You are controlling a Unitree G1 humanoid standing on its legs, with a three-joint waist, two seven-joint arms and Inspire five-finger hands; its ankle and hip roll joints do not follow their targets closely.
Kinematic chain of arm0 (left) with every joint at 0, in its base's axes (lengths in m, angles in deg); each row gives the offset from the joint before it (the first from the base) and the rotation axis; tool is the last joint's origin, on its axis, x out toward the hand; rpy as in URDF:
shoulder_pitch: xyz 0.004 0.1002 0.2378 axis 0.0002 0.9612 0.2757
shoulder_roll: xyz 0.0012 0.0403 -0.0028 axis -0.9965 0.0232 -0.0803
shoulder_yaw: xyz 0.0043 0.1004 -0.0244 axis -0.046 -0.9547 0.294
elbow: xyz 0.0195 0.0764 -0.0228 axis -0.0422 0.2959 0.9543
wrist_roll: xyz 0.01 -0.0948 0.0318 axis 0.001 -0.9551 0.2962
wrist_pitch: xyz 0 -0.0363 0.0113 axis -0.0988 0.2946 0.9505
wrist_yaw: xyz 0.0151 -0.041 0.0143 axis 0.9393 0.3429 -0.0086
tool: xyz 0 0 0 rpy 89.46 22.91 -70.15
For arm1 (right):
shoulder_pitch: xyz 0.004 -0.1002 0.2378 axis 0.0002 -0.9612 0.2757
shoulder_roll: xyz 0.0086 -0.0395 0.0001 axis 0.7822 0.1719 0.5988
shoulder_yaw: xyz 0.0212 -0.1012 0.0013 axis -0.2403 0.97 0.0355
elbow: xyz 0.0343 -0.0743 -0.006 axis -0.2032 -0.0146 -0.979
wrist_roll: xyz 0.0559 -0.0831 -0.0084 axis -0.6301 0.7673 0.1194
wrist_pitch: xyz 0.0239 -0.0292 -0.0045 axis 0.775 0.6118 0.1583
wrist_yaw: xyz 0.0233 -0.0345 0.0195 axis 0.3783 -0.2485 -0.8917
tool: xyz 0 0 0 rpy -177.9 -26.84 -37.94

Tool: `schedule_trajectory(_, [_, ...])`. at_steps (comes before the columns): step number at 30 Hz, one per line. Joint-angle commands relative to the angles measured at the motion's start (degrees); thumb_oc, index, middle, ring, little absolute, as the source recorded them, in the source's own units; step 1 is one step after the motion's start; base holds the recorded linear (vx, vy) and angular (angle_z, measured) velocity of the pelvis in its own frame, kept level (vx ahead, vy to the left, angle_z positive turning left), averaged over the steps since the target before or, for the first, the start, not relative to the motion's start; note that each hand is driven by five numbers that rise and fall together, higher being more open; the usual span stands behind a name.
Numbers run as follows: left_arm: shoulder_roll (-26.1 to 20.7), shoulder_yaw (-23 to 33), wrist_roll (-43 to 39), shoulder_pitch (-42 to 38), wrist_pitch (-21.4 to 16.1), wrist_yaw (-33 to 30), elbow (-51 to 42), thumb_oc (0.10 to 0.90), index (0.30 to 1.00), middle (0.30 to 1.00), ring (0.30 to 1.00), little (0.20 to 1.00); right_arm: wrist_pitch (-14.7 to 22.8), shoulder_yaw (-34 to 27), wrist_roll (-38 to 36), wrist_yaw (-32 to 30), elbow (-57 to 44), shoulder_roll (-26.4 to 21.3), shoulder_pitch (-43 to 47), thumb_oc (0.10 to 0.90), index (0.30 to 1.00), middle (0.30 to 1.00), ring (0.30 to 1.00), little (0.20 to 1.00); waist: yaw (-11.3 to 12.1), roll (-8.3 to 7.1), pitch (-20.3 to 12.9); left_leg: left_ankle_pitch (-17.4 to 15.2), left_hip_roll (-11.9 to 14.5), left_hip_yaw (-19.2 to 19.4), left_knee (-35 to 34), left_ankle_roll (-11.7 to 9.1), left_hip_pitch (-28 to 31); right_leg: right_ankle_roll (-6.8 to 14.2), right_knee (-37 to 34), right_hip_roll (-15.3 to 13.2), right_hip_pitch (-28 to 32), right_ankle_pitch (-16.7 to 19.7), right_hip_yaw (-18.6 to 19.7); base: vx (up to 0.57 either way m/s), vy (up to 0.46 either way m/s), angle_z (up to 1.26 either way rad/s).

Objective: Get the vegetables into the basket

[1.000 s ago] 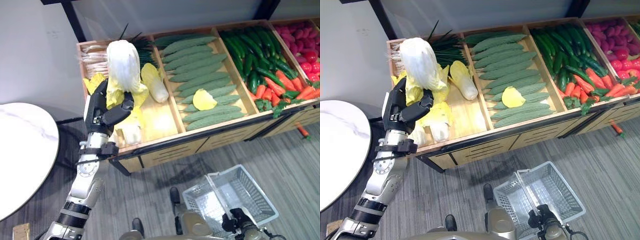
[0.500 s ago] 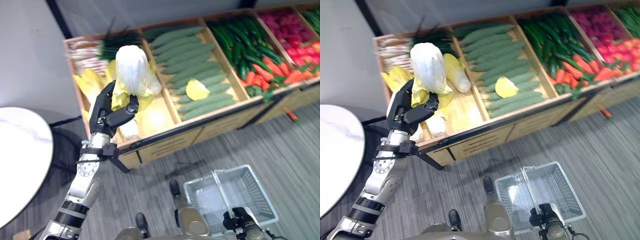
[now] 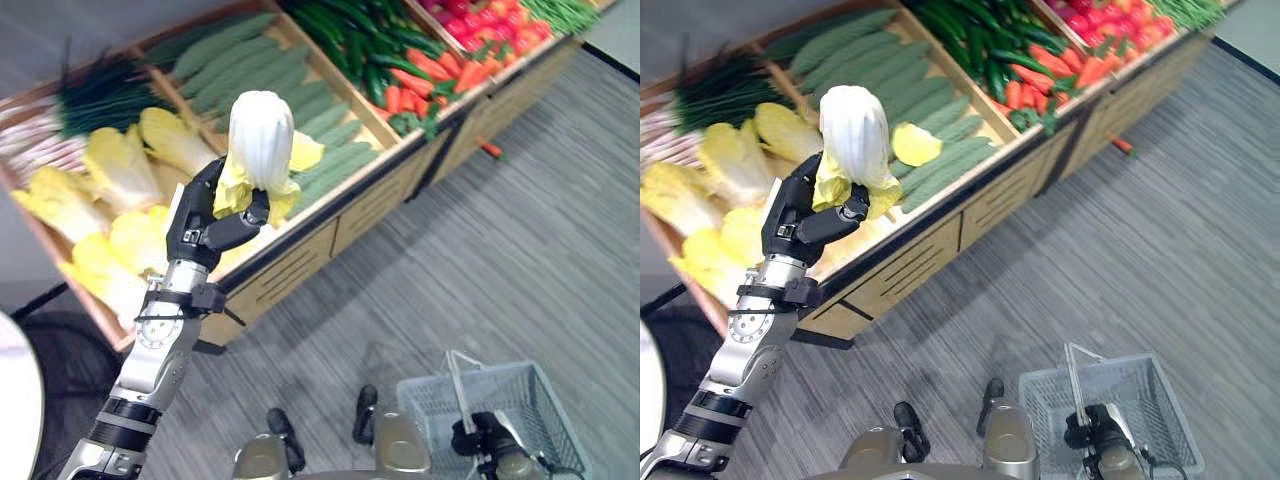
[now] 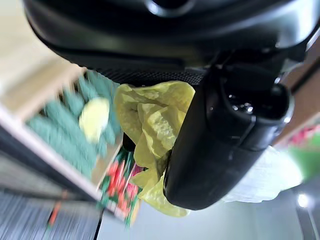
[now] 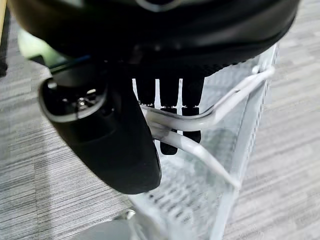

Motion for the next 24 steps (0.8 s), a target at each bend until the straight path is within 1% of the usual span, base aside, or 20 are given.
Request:
schedule_trajectory(1, [-0.86,1.92,0.16,-2.22,-5.83,0.95,-8.28,0.4,0.3,0.3,0.3,0.3,2.17,1.81,0.18,-0.74,0.29,0.17,-2.4,0.4,0.3,0.3,0.3,0.3,-0.02,-1.81,-3.14,-2.75,1.51,-1.79,6.06,-0.17,-4.39,7.71,0.85,-7.07,3.38,5.4,1.48,-0.01,-0.105,-0.25])
schedule_trajectory(4, [-0.4,0.92,-0.13,-2.85,-5.9,1.2,-8.22,0.4,0.3,0.3,0.3,0.3,2.13,1.28,-0.26,-0.88,0.66,-0.24,-2.72,0.4,0.3,0.3,0.3,0.3,-0.69,-1.57,-2.97,-2.29,3.56,-1.15,7.44,-1.36,-4.91,6.87,-0.94,-5.51,3.57,3.25,1.34,-0.01,-0.165,-0.13])
schedule_trajectory(6, [-0.18,0.35,-0.27,-3.29,-5.95,1.51,-8.24,0.4,0.3,0.3,0.3,0.3,2.02,1.01,-0.4,-1.06,1.07,-0.51,-3.1,0.4,0.3,0.3,0.3,0.3,-1.15,-1.5,-2.9,-1.8,4.67,-0.88,8.22,-2.25,-5.11,6.67,-2.65,-4.41,4.13,2.42,1.65,0.0,-0.205,-0.13])
schedule_trajectory(7, [0.44,-0.09,-0.81,-3.73,-6.11,1.67,-8.4,0.4,0.3,0.3,0.3,0.3,2.09,0.78,-0.79,-1.23,1.4,-0.64,-3.53,0.4,0.3,0.3,0.3,0.3,-1.65,-1.32,-2.79,-1.05,6.02,-0.57,8.69,-3.16,-5.02,6.25,-3.34,-3.29,4.33,1.91,2.03,0.01,-0.186,-0.18])
schedule_trajectory(8, [0.47,-0.11,-0.82,-3.75,-6.13,1.68,-8.37,0.4,0.3,0.3,0.3,0.3,2.1,0.76,-0.8,-1.22,1.4,-0.67,-3.55,0.4,0.3,0.3,0.3,0.3,-1.59,-1.26,-2.79,-1.02,6.13,-0.56,8.75,-3.25,-5.03,6.19,-3.35,-3.2,4.33,1.89,2.04,0.0,-0.162,-0.21])
schedule_trajectory(10, [0.94,-1.11,-0.94,-4.83,-6.07,1.71,-8.39,0.4,0.3,0.3,0.3,0.3,2.11,0.3,-1.06,-1.45,1.53,-1.35,-3.82,0.4,0.3,0.3,0.3,0.3,-2.16,-1.06,-2.54,-0.55,7.08,-0.68,10.0,-4.09,-5.54,5.88,-3.29,-2.64,4.23,1.28,2.67,0.01,-0.166,-0.19])
schedule_trajectory(11, [1.29,-1.79,-1.24,-5.69,-6.15,2.06,-8.49,0.4,0.3,0.3,0.3,0.3,2.18,-0.11,-1.7,-1.67,1.84,-1.68,-4.0,0.4,0.3,0.3,0.3,0.3,-2.41,-0.51,-2.08,2.38,9.16,-2.84,14.27,-5.97,-7.23,4.49,-2.99,-0.97,4.88,-0.44,4.1,0.03,-0.206,-0.09])
schedule_trajectory(12, [1.31,-1.82,-1.25,-5.73,-6.16,2.07,-8.47,0.4,0.3,0.3,0.3,0.3,2.19,-0.14,-1.71,-1.67,1.84,-1.7,-4.0,0.4,0.3,0.3,0.3,0.3,-2.41,-0.36,-2.04,2.42,9.58,-3.07,14.71,-6.26,-7.45,4.28,-2.95,-0.68,4.91,-0.59,4.0,0.05,-0.219,-0.07])
schedule_trajectory(13, [1.46,-1.92,-1.23,-5.97,-6.34,2.08,-8.49,0.4,0.3,0.3,0.3,0.3,2.43,-0.43,-2.15,-1.66,1.99,-2.1,-4.01,0.4,0.3,0.3,0.3,0.3,-2.22,-0.21,-1.42,4.82,11.15,-5.1,18.58,-7.84,-8.61,3.15,-2.48,0.68,5.28,-1.45,4.85,0.02,-0.11,-0.1])
schedule_trajectory(14, [1.52,-1.98,-1.03,-6.2,-6.66,2.13,-8.69,0.4,0.3,0.3,0.3,0.3,2.59,-0.53,-2.44,-1.88,2.31,-2.85,-3.89,0.4,0.3,0.3,0.3,0.3,-1.22,-0.33,-0.35,7.07,11.0,-10.13,21.92,-8.73,-10.27,2.44,-1.72,1.4,5.25,-1.85,6.21,-0.08,-0.049,-0.23])
schedule_trajectory(15, [1.73,-2.1,-0.76,-6.52,-6.93,1.78,-9.02,0.4,0.3,0.3,0.3,0.3,2.49,-0.56,-2.71,-1.93,2.81,-3.6,-3.08,0.4,0.3,0.3,0.3,0.3,-0.11,-0.3,0.17,7.64,7.11,-17.38,20.11,-7.33,-12.44,2.11,-1.81,1.39,4.2,-0.91,7.22,-0.11,0.074,-0.39])
schedule_trajectory(16, [2.13,-2.61,-0.2,-6.88,-6.91,1.18,-9.24,0.4,0.3,0.3,0.3,0.3,2.56,-0.65,-3.04,-2.23,3.36,-4.08,-2.65,0.4,0.3,0.3,0.3,0.3,0.72,-0.54,-0.05,6.3,2.11,-25.08,16.66,-6.5,-14.05,2.8,-2.19,0.73,3.43,-0.04,8.77,-0.09,0.12,-0.82])
schedule_trajectory(17, [2.36,-2.44,0.14,-6.78,-6.99,0.88,-9.22,0.4,0.3,0.3,0.3,0.3,2.65,-0.73,-3.28,-2.47,3.64,-4.36,-2.3,0.4,0.3,0.3,0.3,0.3,1.23,-0.66,0.03,4.65,-0.01,-29.69,13.5,-5.73,-14.26,3.41,-2.34,0.68,2.91,0.52,10.35,0.02,0.115,-1.01])
schedule_trajectory(18, [2.36,-2.24,0.69,-6.46,-7.27,0.24,-8.95,0.4,0.3,0.3,0.3,0.3,2.65,-0.9,-3.67,-2.82,4.38,-4.77,-1.65,0.4,0.3,0.3,0.3,0.3,1.96,-0.82,0.11,3.75,-0.89,-34.59,9.99,-5.26,-14.57,4.04,-2.77,0.99,2.27,1.09,12.92,0.05,0.141,-0.83])
schedule_trajectory(19, [2.26,-2.62,0.8,-6.55,-7.63,-0.14,-8.8,0.4,0.3,0.3,0.3,0.3,2.59,-1.16,-4.14,-3.31,5.34,-5.36,-1.1,0.4,0.3,0.3,0.3,0.3,3.04,-0.93,-0.08,5.31,-0.55,-41.17,6.59,-5.74,-15.43,4.98,-3.11,1.54,1.41,1.67,16.42,0.09,0.163,-0.42])
schedule_trajectory(20, [2.05,-2.59,0.99,-6.54,-7.83,-0.46,-9.06,0.4,0.3,0.3,0.3,0.3,2.63,-0.95,-4.02,-3.61,5.53,-5.46,-1.07,0.4,0.3,0.3,0.3,0.3,3.59,-0.76,-0.43,6.51,-0.45,-45.38,4.44,-5.95,-15.8,5.63,-3.46,1.78,1.19,1.94,18.53,0.08,0.12,-0.39])
schedule_trajectory(21, [2.05,-2.6,1.0,-6.52,-7.83,-0.47,-9.06,0.4,0.3,0.3,0.3,0.3,2.63,-0.94,-4.02,-3.62,5.53,-5.46,-1.09,0.4,0.3,0.3,0.3,0.3,3.61,-0.75,-0.43,6.59,-0.39,-45.38,4.2,-5.99,-15.64,5.59,-3.45,1.82,1.23,1.91,18.52,0.17,0.231,-1.26])
schedule_trajectory(22, [1.74,-3.07,1.36,-6.75,-7.95,-0.83,-9.64,0.4,0.3,0.3,0.3,0.3,2.5,-1.07,-4.09,-3.62,7.33,-5.94,-1.27,0.4,0.3,0.3,0.3,0.3,4.34,0.01,-1.02,8.31,-1.44,-51.0,1.28,-6.02,-16.01,6.07,-3.43,1.81,1.58,1.72,21.43,0.16,0.323,-1.45])
schedule_trajectory(23, [1.57,-3.04,0.39,-6.64,-7.53,0.27,-9.93,0.4,0.3,0.3,0.3,0.3,2.31,-1.47,-4.01,-3.07,7.89,-5.83,-1.6,0.4,0.3,0.3,0.3,0.3,3.8,0.16,-1.49,6.3,-2.0,-48.75,1.84,-5.4,-14.93,6.46,-2.86,0.75,1.9,1.02,22.31,0.2,0.455,-1.38])
schedule_trajectory(24, [1.89,-3.43,0.13,-6.84,-7.36,0.58,-9.98,0.4,0.3,0.3,0.3,0.3,2.24,-1.93,-3.84,-3.03,7.97,-5.83,-2.25,0.4,0.3,0.3,0.3,0.3,3.35,0.12,-1.7,6.07,-2.34,-46.31,2.56,-5.4,-14.71,6.67,-2.77,-0.35,2.25,1.58,22.39,0.11,0.525,-0.88])
